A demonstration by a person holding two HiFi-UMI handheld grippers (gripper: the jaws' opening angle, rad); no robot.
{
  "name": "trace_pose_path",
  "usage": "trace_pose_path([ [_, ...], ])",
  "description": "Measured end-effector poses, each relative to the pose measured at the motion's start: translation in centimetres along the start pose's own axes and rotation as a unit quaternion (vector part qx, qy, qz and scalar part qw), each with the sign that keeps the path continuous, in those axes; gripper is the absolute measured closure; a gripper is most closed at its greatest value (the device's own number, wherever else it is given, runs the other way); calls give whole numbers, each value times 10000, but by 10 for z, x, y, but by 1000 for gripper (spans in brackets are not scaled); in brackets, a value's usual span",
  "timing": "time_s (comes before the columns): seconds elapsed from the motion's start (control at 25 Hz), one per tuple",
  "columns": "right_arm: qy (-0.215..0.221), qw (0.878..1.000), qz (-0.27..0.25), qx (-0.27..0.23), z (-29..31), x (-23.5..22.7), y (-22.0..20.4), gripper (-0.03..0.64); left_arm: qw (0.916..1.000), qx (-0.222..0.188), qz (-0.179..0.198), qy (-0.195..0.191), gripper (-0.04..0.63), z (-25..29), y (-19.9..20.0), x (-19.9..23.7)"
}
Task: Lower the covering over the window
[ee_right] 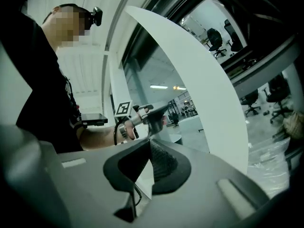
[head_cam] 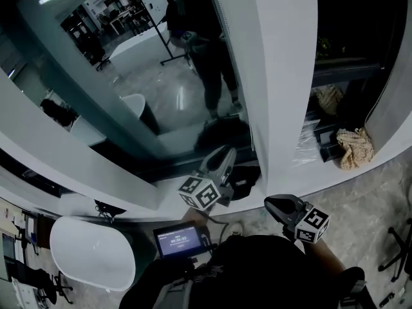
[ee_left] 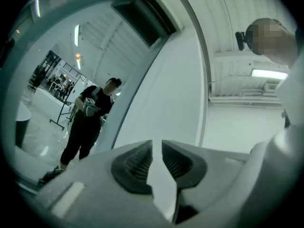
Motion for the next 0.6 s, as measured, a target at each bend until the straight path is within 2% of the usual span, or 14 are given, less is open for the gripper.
trace_pose_path([
  [0.2,-580,9980,27,-259,5,-12,6,609,9990,-354,208,-185,500,62,41,46],
  [0.32,-1001,9939,45,-465,6,-15,10,609,9963,-621,355,-466,470,100,74,60],
  [0.44,-1445,9877,109,-591,7,-14,15,609,9891,-931,621,-955,425,130,107,57],
  [0.6,-1968,9779,160,-685,7,-24,1,609,9772,-1314,767,-1478,414,156,135,45],
])
Point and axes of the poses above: the fingertips, and each gripper's own axes: z forward along the fingers, x to its left, y out of its top, the point moved 7 cm from there along -z, backward along the fingers, and after that the axes turned 7 degrees about -y, right-handed, at the moved point
